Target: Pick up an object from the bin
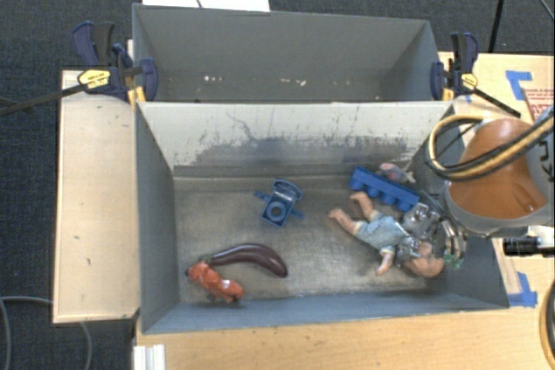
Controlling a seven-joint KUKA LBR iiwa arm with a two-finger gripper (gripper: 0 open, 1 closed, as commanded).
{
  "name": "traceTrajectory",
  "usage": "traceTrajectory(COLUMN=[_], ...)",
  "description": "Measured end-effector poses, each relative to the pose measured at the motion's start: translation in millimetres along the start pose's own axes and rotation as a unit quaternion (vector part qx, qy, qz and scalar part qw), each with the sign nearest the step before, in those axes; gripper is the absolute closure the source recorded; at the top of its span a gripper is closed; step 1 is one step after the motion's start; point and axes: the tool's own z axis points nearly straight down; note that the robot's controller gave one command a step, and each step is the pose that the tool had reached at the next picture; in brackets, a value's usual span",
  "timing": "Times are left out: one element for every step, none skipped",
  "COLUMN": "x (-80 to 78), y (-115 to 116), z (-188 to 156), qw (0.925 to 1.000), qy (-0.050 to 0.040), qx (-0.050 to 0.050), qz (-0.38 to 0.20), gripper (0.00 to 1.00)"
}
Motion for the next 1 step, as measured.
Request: traceTrajectory(x=[0.6], y=[0.0], z=[-3.3], qw=[1.0], qy=[0.0019], qx=[0.001], qz=[-0.001], gripper=[1.0])
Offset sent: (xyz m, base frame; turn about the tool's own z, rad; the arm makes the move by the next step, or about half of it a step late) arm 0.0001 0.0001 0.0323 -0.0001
